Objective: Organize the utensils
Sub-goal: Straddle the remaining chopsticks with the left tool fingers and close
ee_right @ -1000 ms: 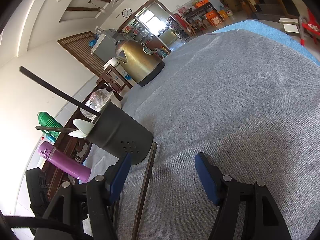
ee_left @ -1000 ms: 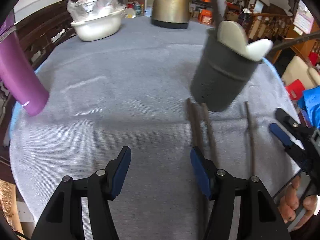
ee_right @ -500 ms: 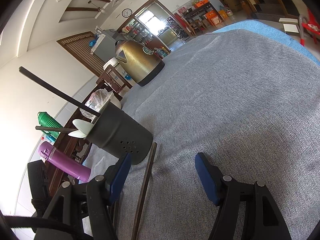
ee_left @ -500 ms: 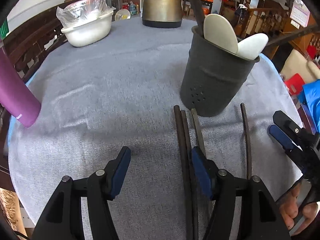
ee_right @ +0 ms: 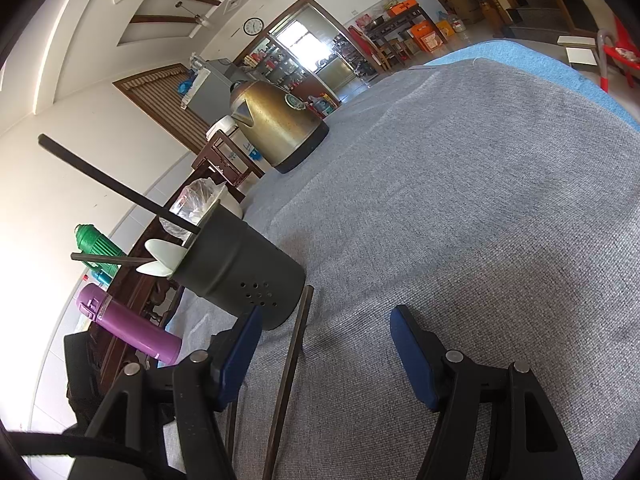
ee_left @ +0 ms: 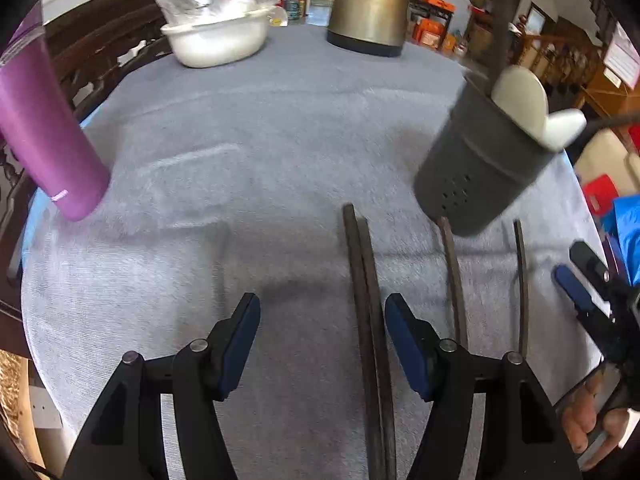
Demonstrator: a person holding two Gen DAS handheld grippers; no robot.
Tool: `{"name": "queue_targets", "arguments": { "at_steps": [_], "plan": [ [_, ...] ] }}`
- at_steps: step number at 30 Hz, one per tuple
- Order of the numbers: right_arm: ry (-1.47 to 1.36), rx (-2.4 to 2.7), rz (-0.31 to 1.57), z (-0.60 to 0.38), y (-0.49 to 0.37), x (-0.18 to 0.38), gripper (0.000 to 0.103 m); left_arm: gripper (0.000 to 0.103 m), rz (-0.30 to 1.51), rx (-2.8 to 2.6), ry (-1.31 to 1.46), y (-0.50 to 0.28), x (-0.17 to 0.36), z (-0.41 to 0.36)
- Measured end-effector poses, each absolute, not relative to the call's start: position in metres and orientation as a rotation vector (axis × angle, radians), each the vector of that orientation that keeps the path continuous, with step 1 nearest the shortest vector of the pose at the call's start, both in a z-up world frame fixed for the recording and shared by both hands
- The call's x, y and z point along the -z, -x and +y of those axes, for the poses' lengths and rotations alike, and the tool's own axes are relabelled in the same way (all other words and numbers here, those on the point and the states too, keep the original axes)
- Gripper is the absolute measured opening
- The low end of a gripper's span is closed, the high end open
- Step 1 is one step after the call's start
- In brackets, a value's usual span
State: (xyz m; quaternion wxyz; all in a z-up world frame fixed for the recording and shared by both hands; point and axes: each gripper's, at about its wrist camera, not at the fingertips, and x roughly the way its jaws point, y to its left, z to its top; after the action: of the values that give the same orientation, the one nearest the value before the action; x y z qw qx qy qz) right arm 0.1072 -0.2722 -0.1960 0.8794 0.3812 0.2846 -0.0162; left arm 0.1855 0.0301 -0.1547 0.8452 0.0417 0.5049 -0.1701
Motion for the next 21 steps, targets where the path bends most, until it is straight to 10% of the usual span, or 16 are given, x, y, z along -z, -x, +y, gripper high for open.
{"name": "queue_targets", "arguments": {
  "at_steps": [21],
  "plan": [
    [-0.796,0.034,0.595,-0.273,-0.107,0.197,0.070,0.067,1.051,0.335,-0.117,-0.217,0.148,0.003]
  ]
}}
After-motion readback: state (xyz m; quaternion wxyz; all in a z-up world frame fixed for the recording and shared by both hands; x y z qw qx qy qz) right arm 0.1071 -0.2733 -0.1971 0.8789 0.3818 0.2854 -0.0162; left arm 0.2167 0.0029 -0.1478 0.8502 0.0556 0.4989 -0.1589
